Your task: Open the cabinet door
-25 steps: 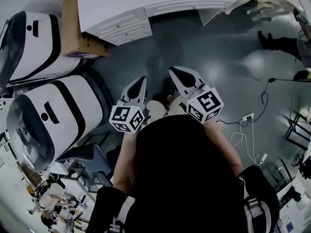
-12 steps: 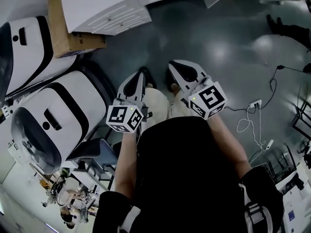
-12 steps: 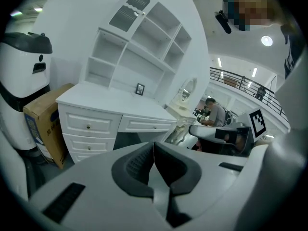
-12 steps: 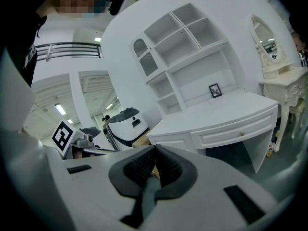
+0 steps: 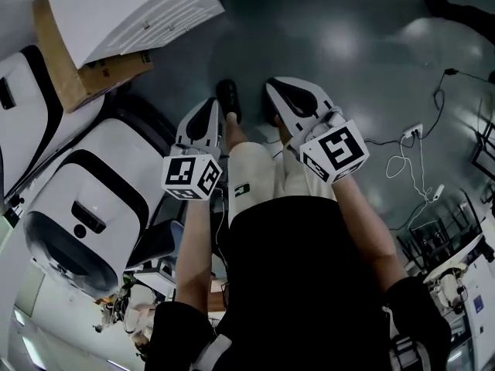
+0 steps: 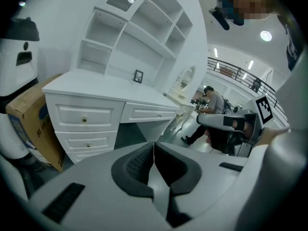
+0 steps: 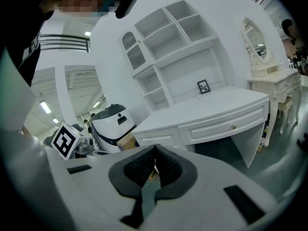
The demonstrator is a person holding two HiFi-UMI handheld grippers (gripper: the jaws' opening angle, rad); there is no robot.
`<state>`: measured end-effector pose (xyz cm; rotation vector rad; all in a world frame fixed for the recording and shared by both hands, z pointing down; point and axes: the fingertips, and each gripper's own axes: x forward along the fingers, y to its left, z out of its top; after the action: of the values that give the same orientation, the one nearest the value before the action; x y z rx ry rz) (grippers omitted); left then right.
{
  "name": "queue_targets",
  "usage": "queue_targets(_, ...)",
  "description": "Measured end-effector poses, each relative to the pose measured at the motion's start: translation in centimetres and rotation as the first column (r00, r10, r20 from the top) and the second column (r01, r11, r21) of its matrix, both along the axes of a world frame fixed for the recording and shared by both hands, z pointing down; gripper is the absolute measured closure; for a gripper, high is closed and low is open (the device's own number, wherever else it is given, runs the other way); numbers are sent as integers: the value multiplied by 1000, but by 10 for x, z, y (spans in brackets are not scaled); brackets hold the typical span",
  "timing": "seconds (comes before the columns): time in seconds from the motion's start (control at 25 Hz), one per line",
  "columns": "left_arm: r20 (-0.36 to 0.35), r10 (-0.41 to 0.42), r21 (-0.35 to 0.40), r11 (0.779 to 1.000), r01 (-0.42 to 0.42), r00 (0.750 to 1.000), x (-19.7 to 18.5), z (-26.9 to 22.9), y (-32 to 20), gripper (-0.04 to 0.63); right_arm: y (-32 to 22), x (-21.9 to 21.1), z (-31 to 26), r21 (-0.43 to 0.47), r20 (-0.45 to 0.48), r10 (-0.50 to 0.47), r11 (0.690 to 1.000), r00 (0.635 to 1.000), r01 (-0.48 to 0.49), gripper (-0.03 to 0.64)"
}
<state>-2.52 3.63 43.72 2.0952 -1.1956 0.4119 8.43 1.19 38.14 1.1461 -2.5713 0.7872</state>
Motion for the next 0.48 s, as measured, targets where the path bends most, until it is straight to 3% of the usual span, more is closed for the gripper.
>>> queue_targets(0.28,49,54,-28,998,-53,997,-29,57,-34,572,-17,-27,47,-51,-10,84,995,996,-84,600)
queue_targets(0.48,50,32,-25,999,-31,998,-47,89,-63,571,-31,-37,78,-66,-40,94,993,995,-96,600)
